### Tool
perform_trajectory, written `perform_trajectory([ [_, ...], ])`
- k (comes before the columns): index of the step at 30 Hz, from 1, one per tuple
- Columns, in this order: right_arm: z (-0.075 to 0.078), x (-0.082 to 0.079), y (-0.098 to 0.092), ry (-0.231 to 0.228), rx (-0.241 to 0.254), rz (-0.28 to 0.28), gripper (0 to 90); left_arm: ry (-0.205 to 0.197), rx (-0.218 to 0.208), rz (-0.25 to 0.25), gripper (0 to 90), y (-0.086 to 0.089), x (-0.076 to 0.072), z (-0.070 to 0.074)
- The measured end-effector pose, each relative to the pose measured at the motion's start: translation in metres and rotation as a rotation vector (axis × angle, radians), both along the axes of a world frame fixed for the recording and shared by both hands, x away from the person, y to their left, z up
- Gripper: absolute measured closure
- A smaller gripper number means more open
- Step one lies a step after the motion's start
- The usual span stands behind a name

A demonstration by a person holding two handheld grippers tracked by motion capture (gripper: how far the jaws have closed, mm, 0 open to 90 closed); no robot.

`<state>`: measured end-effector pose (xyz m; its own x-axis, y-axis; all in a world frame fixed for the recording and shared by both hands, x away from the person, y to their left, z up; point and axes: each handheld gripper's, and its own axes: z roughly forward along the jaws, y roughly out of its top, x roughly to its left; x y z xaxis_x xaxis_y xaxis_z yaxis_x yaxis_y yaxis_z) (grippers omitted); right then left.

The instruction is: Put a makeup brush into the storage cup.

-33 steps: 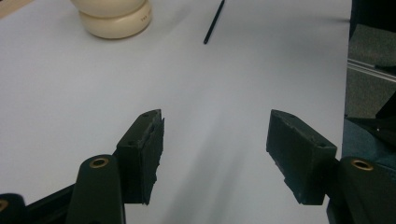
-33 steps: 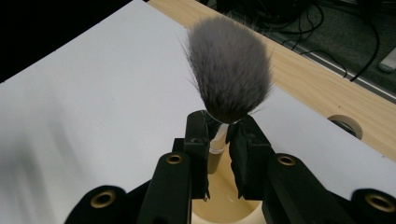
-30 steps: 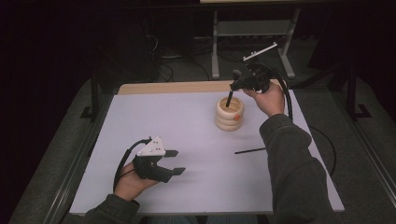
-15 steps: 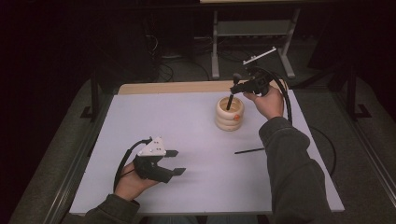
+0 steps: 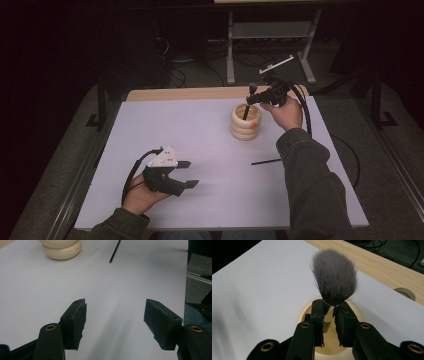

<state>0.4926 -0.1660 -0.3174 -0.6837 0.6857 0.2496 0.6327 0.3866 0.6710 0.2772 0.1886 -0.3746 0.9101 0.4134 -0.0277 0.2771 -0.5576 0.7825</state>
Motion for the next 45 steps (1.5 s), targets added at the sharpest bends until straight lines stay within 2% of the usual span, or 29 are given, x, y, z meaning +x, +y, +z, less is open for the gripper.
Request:
perform_trajectory([
  [8,-0.005,0.001,0.002,0.013,0.009,-0.005,76.1,-0.001,0.005,-0.002,34.0,0.0,0.0,0.0],
  [15,-0.014,0.002,0.002,0.024,-0.005,-0.007,74.9,0.0,0.001,0.001,33.9,0.001,0.001,0.0],
  [19,-0.015,0.002,0.001,0.028,-0.016,-0.027,68.8,-0.003,0.005,0.001,33.6,0.0,0.001,-0.001],
  [20,-0.016,0.002,-0.001,0.024,-0.006,-0.042,63.0,-0.003,0.006,0.001,33.6,0.0,0.001,-0.001],
  [21,-0.015,0.001,-0.002,0.026,-0.004,-0.057,61.9,-0.002,0.004,0.0,33.5,0.0,0.001,-0.001],
  [24,-0.013,-0.002,-0.005,0.014,0.005,-0.072,59.0,-0.002,0.001,0.002,33.4,0.0,0.001,-0.001],
  [27,-0.012,-0.005,-0.008,0.001,-0.007,-0.076,56.8,-0.002,0.002,0.002,33.4,0.001,0.0,0.0],
  [34,-0.012,-0.014,-0.024,0.017,0.008,-0.1,50.5,-0.005,0.007,0.0,33.1,0.001,0.002,-0.001],
  [37,-0.012,-0.016,-0.027,0.011,0.009,-0.105,49.4,-0.003,0.007,0.001,32.9,0.001,0.002,-0.001],
  [38,-0.012,-0.018,-0.03,0.007,0.01,-0.104,48.9,0.0,-0.006,0.007,32.9,0.0,0.001,-0.001],
  [39,-0.011,-0.02,-0.033,0.012,0.024,-0.11,47.1,-0.005,0.007,0.001,32.8,0.001,0.002,-0.001],
  [41,-0.011,-0.022,-0.036,0.009,0.017,-0.11,45.6,-0.003,0.003,0.0,32.8,0.0,0.002,-0.002],
  [45,-0.013,-0.029,-0.039,0.007,0.034,-0.113,42.0,0.001,0.002,-0.001,32.7,0.0,0.003,-0.002],
])
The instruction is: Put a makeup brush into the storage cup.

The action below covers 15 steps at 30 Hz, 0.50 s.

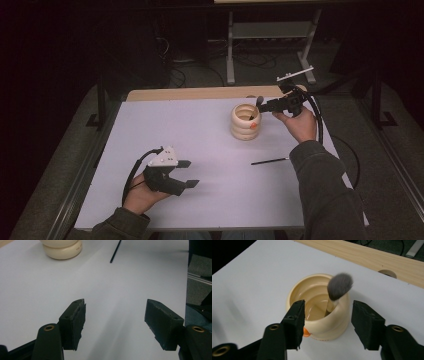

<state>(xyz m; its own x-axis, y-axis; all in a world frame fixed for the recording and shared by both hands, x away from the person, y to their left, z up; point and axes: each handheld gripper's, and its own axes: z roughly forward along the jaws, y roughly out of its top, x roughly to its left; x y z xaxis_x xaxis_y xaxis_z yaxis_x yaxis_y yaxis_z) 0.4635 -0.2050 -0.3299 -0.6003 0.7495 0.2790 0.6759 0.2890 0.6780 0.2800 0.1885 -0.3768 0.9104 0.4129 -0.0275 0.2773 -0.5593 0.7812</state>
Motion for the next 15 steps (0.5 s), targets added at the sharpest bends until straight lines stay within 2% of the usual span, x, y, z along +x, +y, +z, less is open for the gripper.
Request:
perform_trajectory([
  [15,-0.005,-0.017,-0.009,-0.019,0.006,0.035,37.1,0.001,-0.01,0.015,31.7,0.004,0.001,0.002],
])
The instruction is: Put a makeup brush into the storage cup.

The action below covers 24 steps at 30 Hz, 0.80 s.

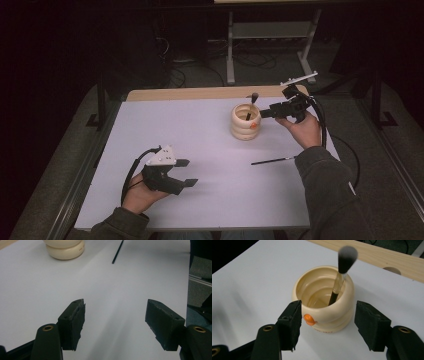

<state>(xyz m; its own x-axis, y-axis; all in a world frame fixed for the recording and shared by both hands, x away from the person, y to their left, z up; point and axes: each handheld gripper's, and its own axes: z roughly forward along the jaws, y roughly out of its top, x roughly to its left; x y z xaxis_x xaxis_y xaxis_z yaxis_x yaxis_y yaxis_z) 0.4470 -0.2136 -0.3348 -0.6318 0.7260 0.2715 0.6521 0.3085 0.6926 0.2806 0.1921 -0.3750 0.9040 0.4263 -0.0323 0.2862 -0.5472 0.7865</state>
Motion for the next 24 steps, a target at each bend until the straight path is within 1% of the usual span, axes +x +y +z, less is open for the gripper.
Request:
perform_trajectory([
  [1,0.0,-0.002,-0.001,0.005,-0.003,-0.001,36.7,0.002,0.0,0.001,31.7,0.0,0.0,0.0],
  [2,0.0,-0.003,-0.002,-0.002,-0.012,0.006,35.7,0.004,0.0,0.001,31.7,0.0,0.0,0.0],
  [4,-0.001,-0.004,-0.003,-0.006,-0.011,0.009,35.3,0.005,0.001,0.001,31.7,0.0,0.0,0.0],
  [6,0.0,-0.007,-0.005,0.001,-0.008,0.016,35.2,0.005,0.002,0.001,31.7,0.0,0.0,0.0],
  [7,0.0,-0.009,-0.006,-0.01,-0.009,0.02,35.2,0.005,0.002,0.001,31.7,0.0,0.0,0.0],
  [8,0.0,-0.009,-0.006,-0.01,-0.009,0.02,34.8,0.005,0.002,0.001,31.7,0.0,0.0,0.0],
  [9,0.003,-0.014,-0.008,-0.007,0.002,0.02,34.2,0.007,-0.006,0.005,31.6,-0.001,0.0,-0.001],
  [11,0.004,-0.017,-0.008,-0.023,-0.004,0.033,34.0,0.004,0.004,0.002,31.4,0.0,0.0,0.0],
  [13,0.005,-0.02,-0.007,-0.024,0.002,0.035,34.0,0.007,-0.006,0.012,30.4,-0.001,0.0,-0.001],
  [16,0.006,-0.025,-0.004,-0.046,-0.017,0.044,34.6,0.003,-0.001,0.013,28.7,-0.001,0.0,0.0],
  [20,0.003,-0.028,-0.001,-0.053,-0.033,0.074,33.9,-0.002,0.002,0.009,28.6,-0.002,-0.001,0.001],
  [22,0.004,-0.03,-0.001,-0.054,-0.044,0.077,33.3,0.001,0.004,0.009,28.6,-0.002,-0.001,0.0],
  [23,0.004,-0.03,-0.001,-0.059,-0.045,0.081,33.1,0.0,0.012,0.006,28.5,-0.001,0.0,0.0],
  [24,0.005,-0.031,-0.002,-0.063,-0.043,0.082,33.1,0.0,0.01,0.012,28.0,-0.002,0.0,0.0],
])
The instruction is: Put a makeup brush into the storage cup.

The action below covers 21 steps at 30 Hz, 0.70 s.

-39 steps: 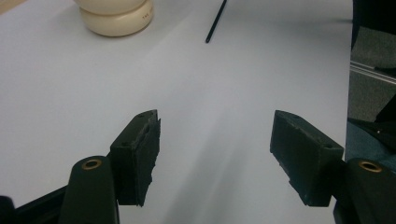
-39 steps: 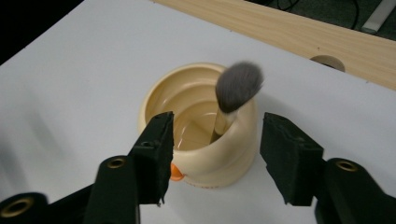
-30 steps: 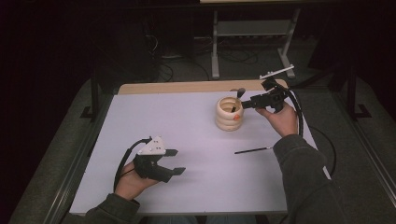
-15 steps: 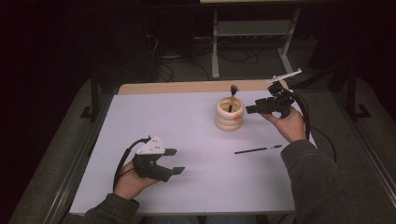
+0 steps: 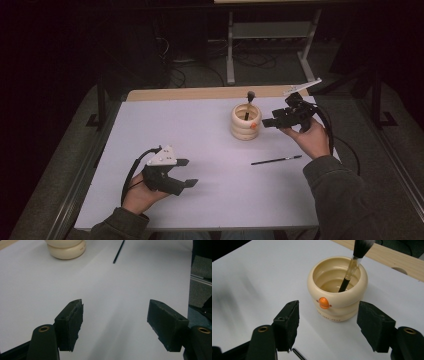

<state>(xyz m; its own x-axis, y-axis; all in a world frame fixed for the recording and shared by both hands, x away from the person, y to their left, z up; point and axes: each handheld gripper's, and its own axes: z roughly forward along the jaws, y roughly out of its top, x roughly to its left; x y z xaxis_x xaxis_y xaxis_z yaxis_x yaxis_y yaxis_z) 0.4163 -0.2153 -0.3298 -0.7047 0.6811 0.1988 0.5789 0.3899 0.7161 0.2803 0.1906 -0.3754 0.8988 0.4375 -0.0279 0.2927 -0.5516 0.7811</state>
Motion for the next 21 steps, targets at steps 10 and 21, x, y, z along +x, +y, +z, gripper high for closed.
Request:
perform_trajectory([
  [10,0.0,-0.008,-0.004,-0.005,-0.012,0.011,32.1,-0.001,-0.01,0.008,26.5,0.001,-0.001,0.001],
  [21,-0.007,-0.024,-0.02,-0.007,-0.057,0.036,33.9,-0.001,-0.009,0.001,25.8,-0.003,-0.001,0.001],
])
